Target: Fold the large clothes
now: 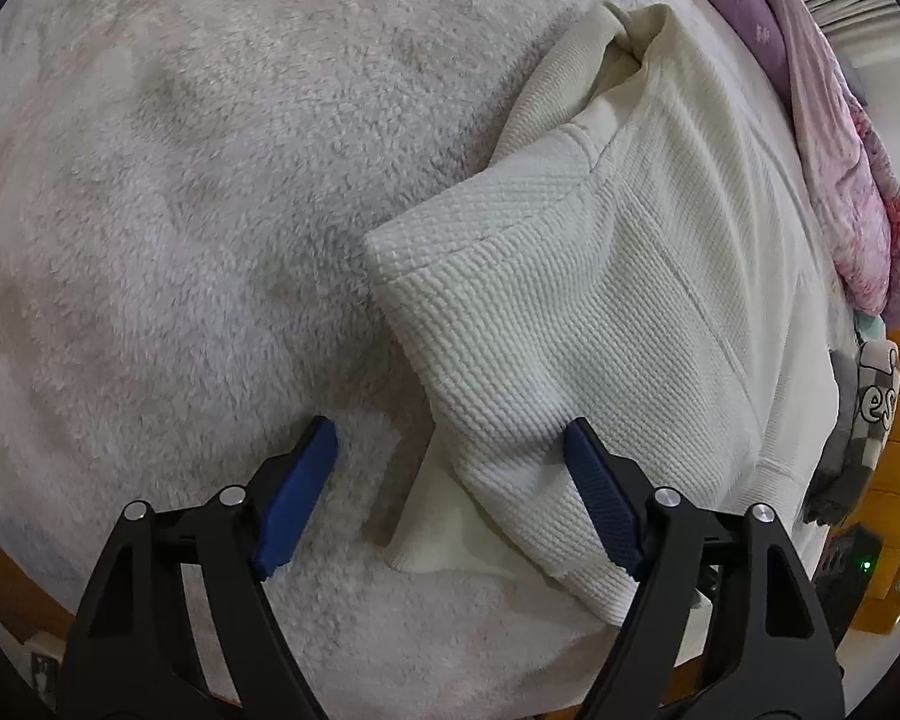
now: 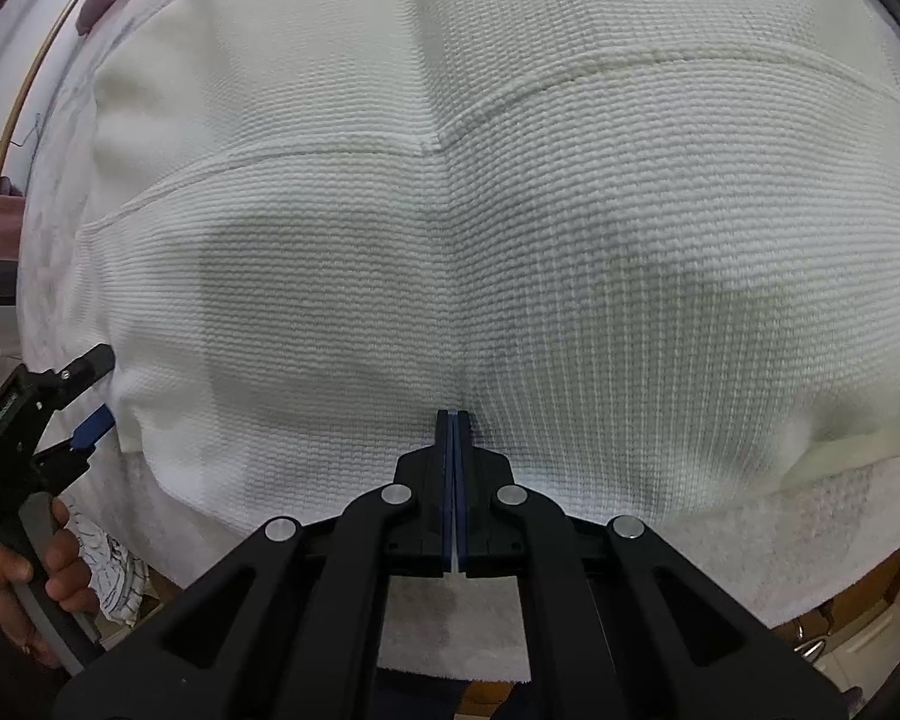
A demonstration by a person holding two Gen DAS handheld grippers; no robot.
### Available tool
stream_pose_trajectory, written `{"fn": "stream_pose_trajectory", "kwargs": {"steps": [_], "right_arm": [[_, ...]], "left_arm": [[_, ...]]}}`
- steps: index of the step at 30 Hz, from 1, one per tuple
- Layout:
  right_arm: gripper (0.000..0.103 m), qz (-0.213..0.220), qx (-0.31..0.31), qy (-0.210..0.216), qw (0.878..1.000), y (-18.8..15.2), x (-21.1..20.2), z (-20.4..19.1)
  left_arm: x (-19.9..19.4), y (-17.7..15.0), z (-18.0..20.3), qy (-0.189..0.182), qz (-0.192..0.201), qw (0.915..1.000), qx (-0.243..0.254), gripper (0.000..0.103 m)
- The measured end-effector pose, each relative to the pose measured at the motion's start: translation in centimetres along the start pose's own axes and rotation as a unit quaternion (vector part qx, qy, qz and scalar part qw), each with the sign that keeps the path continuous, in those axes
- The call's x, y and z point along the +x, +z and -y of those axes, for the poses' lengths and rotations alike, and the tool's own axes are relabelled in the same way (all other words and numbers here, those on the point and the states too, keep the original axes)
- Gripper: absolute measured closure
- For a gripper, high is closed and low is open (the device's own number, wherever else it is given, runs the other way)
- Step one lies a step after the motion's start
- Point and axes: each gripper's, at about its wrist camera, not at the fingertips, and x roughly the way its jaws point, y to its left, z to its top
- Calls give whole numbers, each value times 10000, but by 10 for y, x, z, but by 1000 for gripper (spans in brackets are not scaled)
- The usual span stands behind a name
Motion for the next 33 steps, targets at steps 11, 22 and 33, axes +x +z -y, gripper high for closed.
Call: {"fn": "stream_pose_trajectory", "kwargs": {"steps": [11, 22, 33], "right_arm": [[84, 590, -711, -303, 9953, -8, -21, -24], [33, 2204, -3526, 108, 9094, -84, -38, -138], [33, 2451, -3893, -139, 8878, -66, 5, -190]], "left_arm": [[3, -1, 12, -483, -435, 9978, 160, 89], [-54, 0, 32, -1279, -215, 9915, 88, 96], [-61, 5, 37, -1532, -397, 9874, 41, 96]]}}
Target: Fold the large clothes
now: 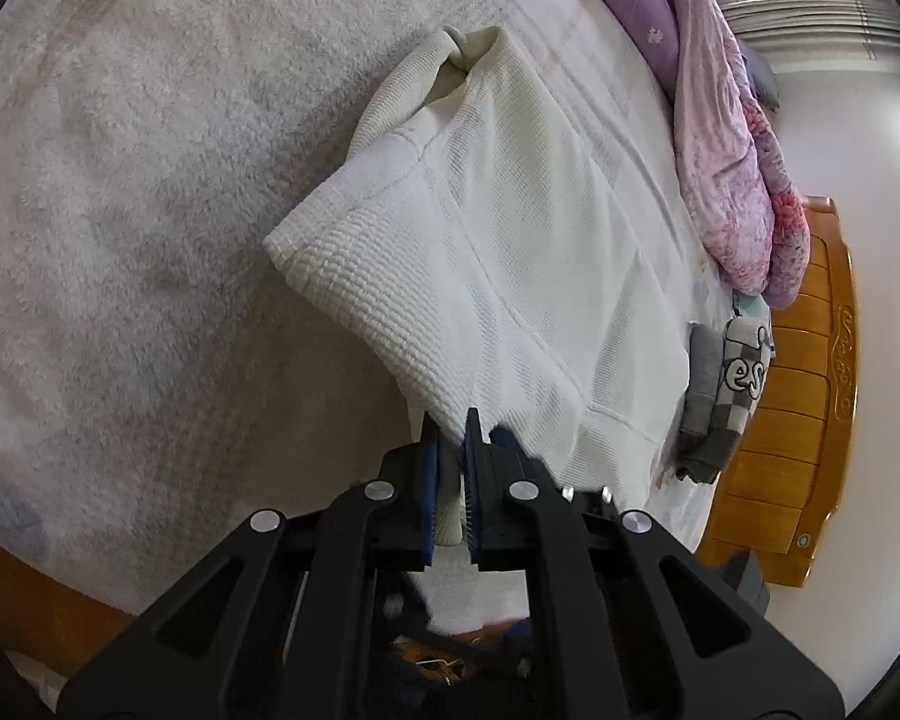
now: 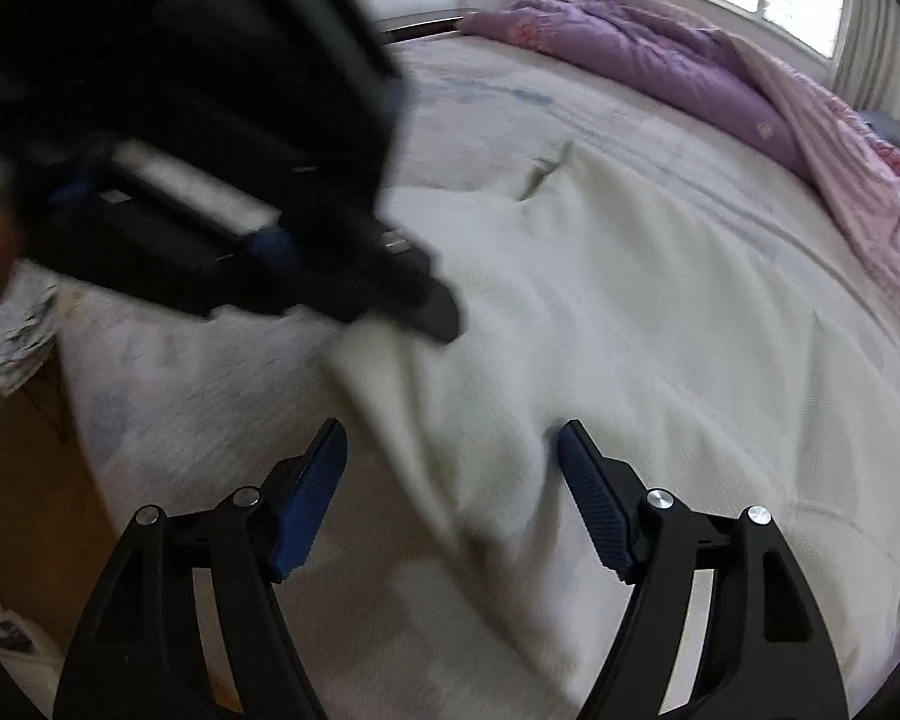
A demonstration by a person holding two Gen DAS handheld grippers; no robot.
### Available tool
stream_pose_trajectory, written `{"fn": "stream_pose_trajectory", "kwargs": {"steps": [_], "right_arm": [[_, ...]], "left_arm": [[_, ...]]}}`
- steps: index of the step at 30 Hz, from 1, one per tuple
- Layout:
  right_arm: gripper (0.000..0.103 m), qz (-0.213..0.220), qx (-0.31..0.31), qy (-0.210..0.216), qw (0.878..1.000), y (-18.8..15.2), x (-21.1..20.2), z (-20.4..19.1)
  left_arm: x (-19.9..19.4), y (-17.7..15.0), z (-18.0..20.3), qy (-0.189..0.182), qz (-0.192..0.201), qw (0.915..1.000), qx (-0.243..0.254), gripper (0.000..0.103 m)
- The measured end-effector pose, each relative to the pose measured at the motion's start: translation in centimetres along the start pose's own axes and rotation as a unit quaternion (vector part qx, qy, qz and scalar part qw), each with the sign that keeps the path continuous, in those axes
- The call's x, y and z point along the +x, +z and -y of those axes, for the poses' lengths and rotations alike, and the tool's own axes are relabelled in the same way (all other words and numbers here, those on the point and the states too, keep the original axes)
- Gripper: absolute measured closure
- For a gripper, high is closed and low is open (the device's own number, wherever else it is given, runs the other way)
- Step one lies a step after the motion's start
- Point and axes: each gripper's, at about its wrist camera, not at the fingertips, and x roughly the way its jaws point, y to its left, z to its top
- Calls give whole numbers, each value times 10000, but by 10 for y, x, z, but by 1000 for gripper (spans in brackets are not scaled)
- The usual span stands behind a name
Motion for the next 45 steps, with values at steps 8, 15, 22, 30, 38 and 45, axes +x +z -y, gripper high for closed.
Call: {"fn": "stream_pose_trajectory", "kwargs": {"steps": [8, 15, 22, 30, 38, 45], "right_arm": [[92, -266, 815, 472, 9952, 10, 10, 27], [94, -237, 1671, 814, 9823, 12, 2, 47], [94, -70, 2909, 1264, 9484, 5, -15, 88], [94, 521, 4212, 1396, 8946, -19, -81, 154], [94, 879, 5292, 930, 8388, -81, -139, 238], [95, 793, 5889, 421, 8032, -144, -160, 277]], "left_arm": [[-2, 17, -7, 148, 70, 9997, -190, 53], [27, 75, 10, 795, 81, 9968, 93, 37], [26, 67, 72, 1201, 548, 9831, 1268, 92], [15, 8, 188, 711, 925, 9666, 2283, 93], [96, -52, 314, 156, 444, 9476, 3159, 93], [193, -103, 378, 208, -134, 9277, 3725, 93]]}}
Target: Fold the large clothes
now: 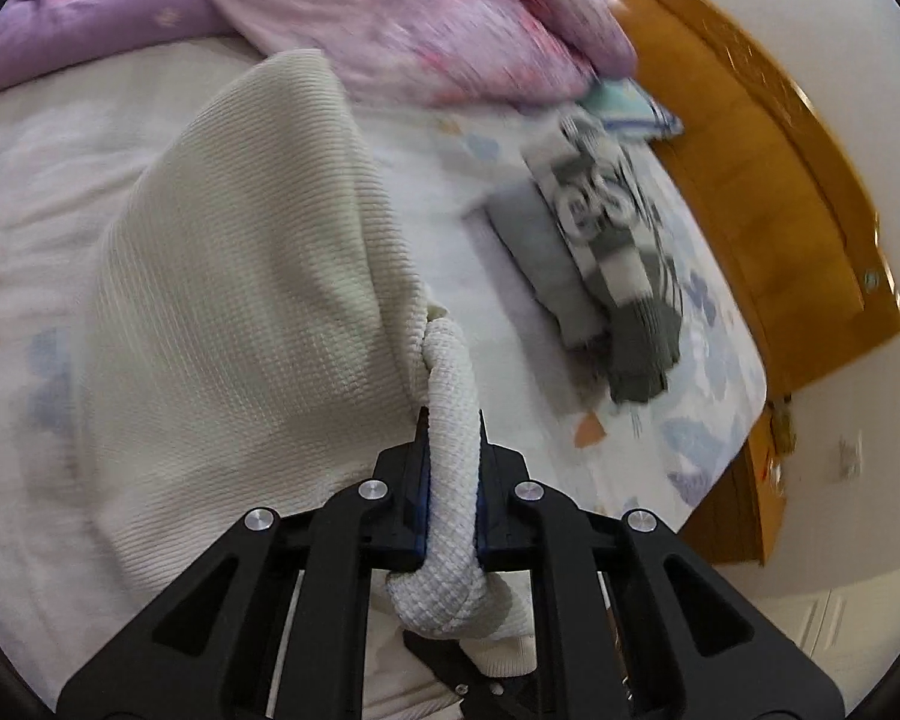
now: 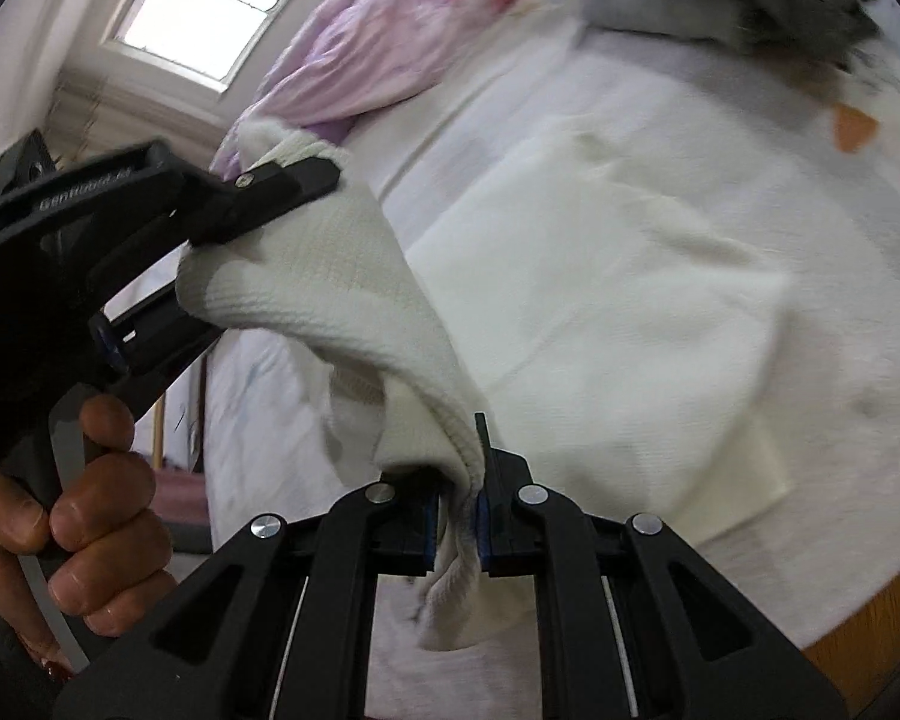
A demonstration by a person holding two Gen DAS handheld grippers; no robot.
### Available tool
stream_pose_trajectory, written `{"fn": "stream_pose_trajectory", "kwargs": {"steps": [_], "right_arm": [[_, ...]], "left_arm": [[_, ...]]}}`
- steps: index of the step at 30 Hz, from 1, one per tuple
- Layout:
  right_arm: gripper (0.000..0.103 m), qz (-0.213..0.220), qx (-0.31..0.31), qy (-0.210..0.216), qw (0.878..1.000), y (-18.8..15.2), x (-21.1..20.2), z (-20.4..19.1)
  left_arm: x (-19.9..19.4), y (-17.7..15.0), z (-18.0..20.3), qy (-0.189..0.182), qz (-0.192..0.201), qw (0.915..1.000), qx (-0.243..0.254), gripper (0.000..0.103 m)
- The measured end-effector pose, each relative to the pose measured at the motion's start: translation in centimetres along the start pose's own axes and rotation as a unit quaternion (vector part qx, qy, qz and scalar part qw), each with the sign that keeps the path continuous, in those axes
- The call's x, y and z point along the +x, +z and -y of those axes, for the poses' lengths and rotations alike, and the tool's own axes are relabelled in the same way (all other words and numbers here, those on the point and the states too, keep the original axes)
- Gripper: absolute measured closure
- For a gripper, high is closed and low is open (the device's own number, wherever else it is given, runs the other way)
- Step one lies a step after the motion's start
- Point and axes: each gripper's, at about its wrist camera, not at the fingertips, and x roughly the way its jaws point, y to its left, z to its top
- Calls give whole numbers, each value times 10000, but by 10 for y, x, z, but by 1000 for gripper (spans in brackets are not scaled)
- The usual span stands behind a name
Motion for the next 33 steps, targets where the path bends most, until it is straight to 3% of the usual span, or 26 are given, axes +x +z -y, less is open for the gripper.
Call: {"fn": "stream_pose_trajectory", "kwargs": {"steps": [4, 8, 11, 12, 13, 14, 16, 18, 22, 24, 26, 28, 30, 33], "right_arm": [[95, -69, 639, -44, 9979, -4, -4, 41], [95, -152, 1158, 6, 9932, -7, 3, 61], [95, -222, 1662, 75, 9858, -13, 1, 78], [95, -264, 1798, 59, 9833, -18, -2, 84], [95, -299, 1891, 54, 9815, -19, -1, 89], [95, -311, 2007, 28, 9792, -20, 0, 95], [96, -333, 2190, 12, 9751, -22, -3, 103], [96, -379, 2176, -29, 9753, -23, -8, 106], [96, -508, 2120, -168, 9758, -18, -5, 110], [96, -670, 2159, -240, 9738, -19, 3, 117], [95, -846, 2077, -264, 9742, -17, 6, 117], [91, -1015, 1465, -455, 9829, -2, 0, 97], [86, -1130, 1039, -695, 9857, 7, -11, 82], [83, -1171, 517, -992, 9868, 18, -28, 63]], "left_arm": [[53, -10, 26, 69, -457, 9986, 249, 93], [90, -19, 37, 419, -769, 9949, 494, 92], [109, -20, 35, 359, -956, 9940, 381, 84], [108, -20, 34, 346, -976, 9940, 343, 65], [104, -20, 32, 323, -939, 9947, 266, 25], [95, -19, 30, 272, -779, 9964, 169, 16], [69, -16, 24, -77, -390, 9992, 84, 16], [42, -15, 13, -25, -132, 9999, -1, 16], [0, -29, -42, 701, 235, 9967, -340, 15], [-14, -45, -80, 1308, 303, 9883, -723, 15], [-16, -61, -117, 1559, 171, 9793, -1280, 15], [0, -82, -149, 1691, -228, 9705, -1706, 16], [17, -95, -155, 1770, -539, 9702, -1562, 18], [26, -105, -148, 1790, -489, 9734, -1342, 18]]}}
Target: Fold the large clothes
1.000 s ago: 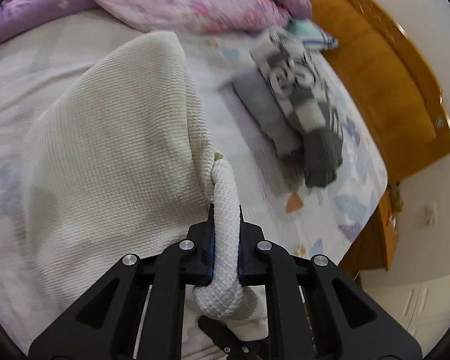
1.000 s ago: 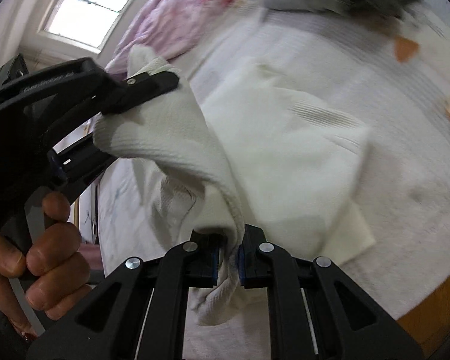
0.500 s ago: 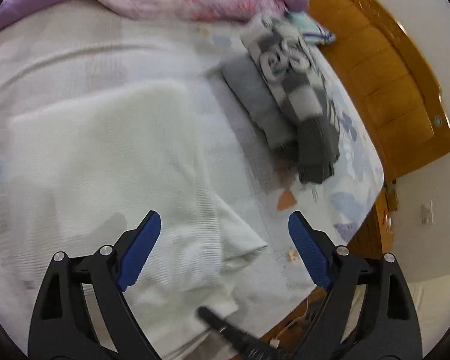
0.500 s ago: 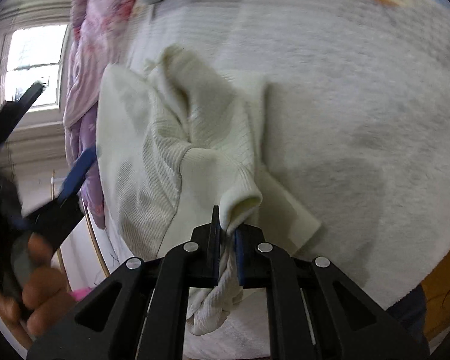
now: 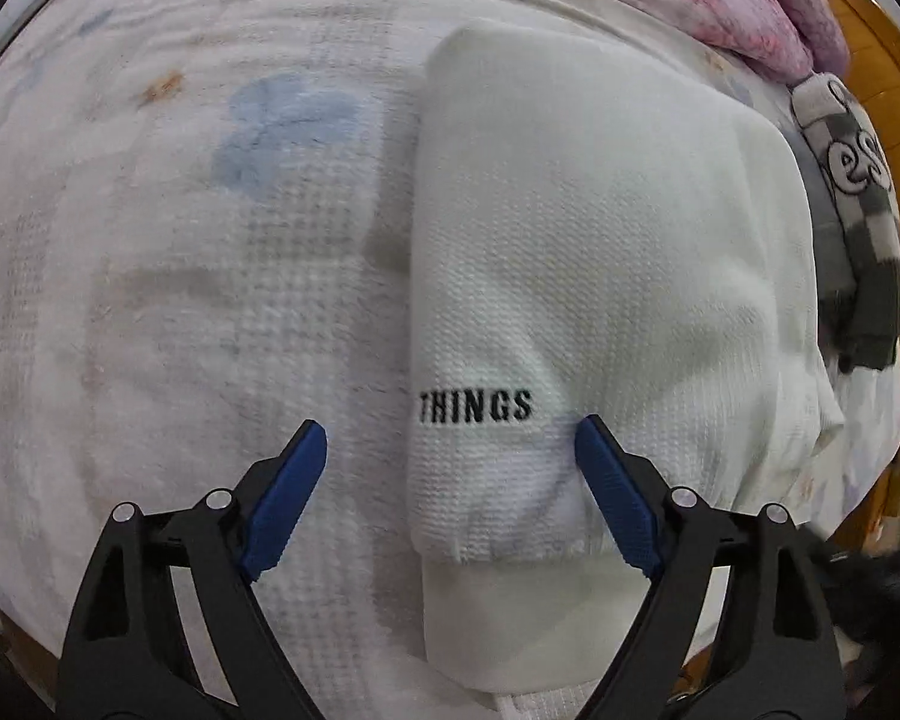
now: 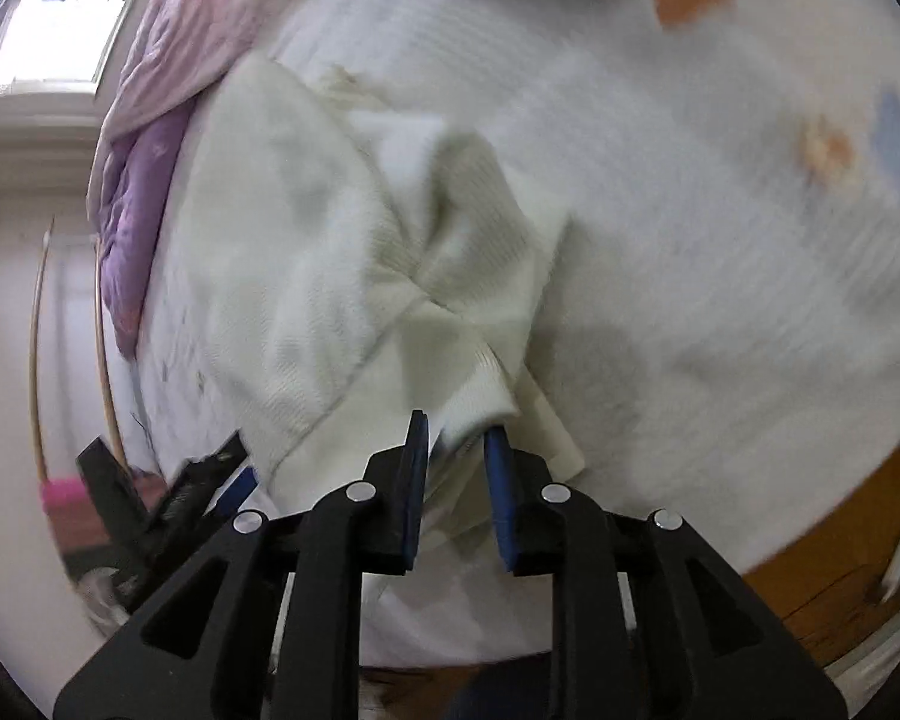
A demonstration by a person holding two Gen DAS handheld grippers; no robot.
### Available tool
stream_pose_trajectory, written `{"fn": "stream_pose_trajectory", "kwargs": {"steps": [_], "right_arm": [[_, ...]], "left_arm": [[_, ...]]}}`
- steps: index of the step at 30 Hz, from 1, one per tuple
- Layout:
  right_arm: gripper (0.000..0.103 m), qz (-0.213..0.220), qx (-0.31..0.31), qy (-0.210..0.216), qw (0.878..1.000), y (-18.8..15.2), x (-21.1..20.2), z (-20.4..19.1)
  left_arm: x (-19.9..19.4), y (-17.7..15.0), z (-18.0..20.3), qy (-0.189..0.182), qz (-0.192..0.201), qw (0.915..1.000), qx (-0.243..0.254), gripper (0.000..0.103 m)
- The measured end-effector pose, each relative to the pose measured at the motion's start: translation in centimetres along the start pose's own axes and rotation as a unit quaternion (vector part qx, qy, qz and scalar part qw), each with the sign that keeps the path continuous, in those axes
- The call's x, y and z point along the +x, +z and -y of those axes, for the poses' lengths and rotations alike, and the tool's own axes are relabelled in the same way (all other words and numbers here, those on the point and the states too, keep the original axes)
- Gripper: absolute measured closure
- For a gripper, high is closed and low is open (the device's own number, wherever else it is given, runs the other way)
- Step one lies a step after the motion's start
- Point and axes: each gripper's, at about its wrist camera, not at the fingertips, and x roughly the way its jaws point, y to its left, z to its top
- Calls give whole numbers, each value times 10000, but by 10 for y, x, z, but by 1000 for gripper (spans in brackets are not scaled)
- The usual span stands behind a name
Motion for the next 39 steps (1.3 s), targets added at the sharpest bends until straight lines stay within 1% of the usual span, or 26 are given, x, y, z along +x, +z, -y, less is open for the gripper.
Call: {"fn": "stream_pose_trajectory", "kwargs": {"steps": [1, 2, 5, 6, 7, 8, 9, 11, 13, 15, 17, 18, 19, 20, 21, 23, 25, 28, 31, 32, 33, 34, 35, 36, 38, 39], "right_arm": [[83, 67, -243, -219, 9994, 3, -7, -8], [83, 178, -491, -244, 9983, 8, -13, -18], [83, 462, -1118, -351, 9920, 30, -11, -52], [83, 558, -1404, -359, 9879, 43, -5, -69], [86, 603, -1624, -357, 9842, 53, 2, -84], [86, 656, -1855, -345, 9799, 61, 8, -99], [89, 726, -2105, -369, 9742, 74, 19, -117], [91, 575, -2389, -402, 9685, 97, 45, -144], [91, 435, -2506, -355, 9664, 116, 64, -160], [91, 249, -2687, -408, 9620, 125, 82, -176], [91, 7, -2903, -704, 9543, 129, 101, -180], [96, -82, -2927, -868, 9522, 133, 113, -175], [103, -142, -2921, -942, 9516, 134, 117, -166], [103, -183, -2929, -1095, 9497, 138, 122, -158], [103, -138, -2869, -1097, 9516, 144, 125, -147], [103, -209, -2526, -804, 9640, 153, 128, -129], [103, -228, -2466, -753, 9659, 154, 131, -123], [103, -287, -2402, -776, 9672, 156, 137, -121], [103, -321, -2351, -819, 9680, 155, 129, -131], [103, -279, -2384, -899, 9666, 148, 118, -135], [101, -249, -2410, -897, 9660, 138, 107, -142], [97, -253, -2465, -836, 9652, 127, 96, -144], [97, -273, -2510, -779, 9645, 118, 90, -147], [97, -330, -2580, -730, 9628, 104, 83, -147], [97, -531, -2614, -783, 9606, 84, 83, -142], [97, -675, -2596, -890, 9592, 74, 88, -132]], "left_arm": [[2, -1, -1, -39, -36, 9999, -113, 18], [4, -1, -4, -91, -79, 9996, -247, 18], [3, -1, -5, -138, -128, 9997, -131, 19], [0, 3, -7, -175, -145, 9997, -94, 22], [-9, 8, -10, -239, -121, 9996, -131, 23], [-16, 12, -12, -269, -58, 9994, -187, 23], [-24, 18, -13, -327, 49, 9991, -252, 23], [-36, 33, -9, -471, 232, 9983, -245, 23], [-42, 55, 5, -581, 391, 9975, -24, 23], [-41, 73, 20, -500, 517, 9973, 137, 23], [-29, 93, 36, -435, 511, 9974, 254, 23], [-18, 103, 45, -275, 443, 9980, 347, 22], [-5, 111, 53, -76, 317, 9985, 449, 22], [10, 118, 58, 75, 121, 9984, 545, 22], [31, 123, 59, 243, -189, 9978, 595, 20], [48, 123, 58, 331, -365, 9966, 659, 18], [57, 121, 58, 383, -399, 9956, 752, 15], [61, 121, 56, 336, -376, 9956, 796, 15], [49, 121, 50, 246, -340, 9965, 724, 14], [38, 117, 45, 222, -315, 9974, 609, 15], [27, 111, 37, 98, -257, 9983, 520, 14], [15, 103, 30, -33, -164, 9990, 418, 14], [8, 97, 26, -93, -107, 9993, 354, 14], [1, 89, 20, -194, -121, 9993, 291, 14], [-3, 65, 14, -402, -310, 9986, 151, 14], [-1, 57, 16, -392, -394, 9983, 156, 14]]}}
